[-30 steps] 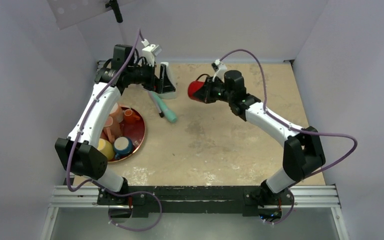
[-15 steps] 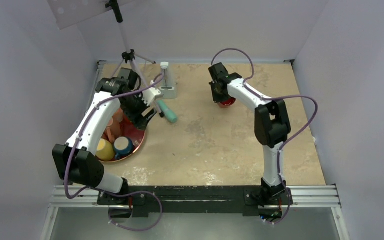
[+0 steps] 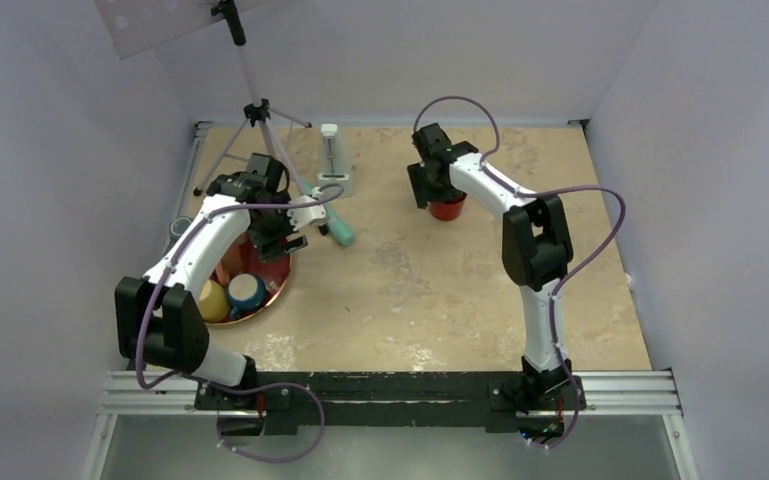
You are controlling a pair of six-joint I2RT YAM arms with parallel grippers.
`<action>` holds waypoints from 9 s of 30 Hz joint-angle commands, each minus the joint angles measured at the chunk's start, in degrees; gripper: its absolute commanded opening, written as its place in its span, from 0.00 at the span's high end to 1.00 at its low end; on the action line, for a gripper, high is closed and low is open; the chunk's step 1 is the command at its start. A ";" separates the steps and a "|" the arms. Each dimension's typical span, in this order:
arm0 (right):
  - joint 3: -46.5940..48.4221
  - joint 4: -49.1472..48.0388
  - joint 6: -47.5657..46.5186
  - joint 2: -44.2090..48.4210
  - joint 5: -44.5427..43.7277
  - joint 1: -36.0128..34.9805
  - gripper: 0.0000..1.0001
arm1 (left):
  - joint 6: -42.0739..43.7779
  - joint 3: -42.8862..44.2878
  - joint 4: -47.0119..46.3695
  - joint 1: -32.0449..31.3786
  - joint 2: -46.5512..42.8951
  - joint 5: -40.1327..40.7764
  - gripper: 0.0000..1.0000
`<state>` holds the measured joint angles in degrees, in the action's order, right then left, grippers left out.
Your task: Turn the mug right side up
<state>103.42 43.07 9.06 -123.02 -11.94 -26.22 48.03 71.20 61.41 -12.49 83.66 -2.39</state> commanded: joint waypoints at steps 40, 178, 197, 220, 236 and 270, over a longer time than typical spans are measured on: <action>-12.09 -6.39 0.92 24.64 11.71 -0.73 0.34 | 43.28 -10.83 -32.71 3.25 15.94 9.11 0.95; -8.50 -7.56 3.08 21.77 2.62 -10.96 0.41 | 19.43 22.76 -2.08 12.30 38.03 16.95 0.61; -13.41 -12.88 3.27 30.07 8.09 -11.24 0.41 | 7.28 20.19 6.82 12.45 17.41 -2.29 1.00; -27.20 -49.04 14.74 30.62 45.74 -15.53 0.30 | -39.03 21.07 -1.81 12.28 2.46 -37.45 1.00; -26.93 -62.30 23.77 22.77 58.48 -13.83 0.12 | -57.82 20.81 -17.98 8.54 0.81 -50.78 1.00; -16.93 -8.87 0.07 24.45 2.42 25.85 1.00 | -19.04 17.99 14.97 7.92 1.60 -6.20 0.08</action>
<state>86.52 35.66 13.78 -95.35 -11.09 -2.09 20.40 93.34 71.44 -4.64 86.85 -18.76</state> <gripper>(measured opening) 0.139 0.944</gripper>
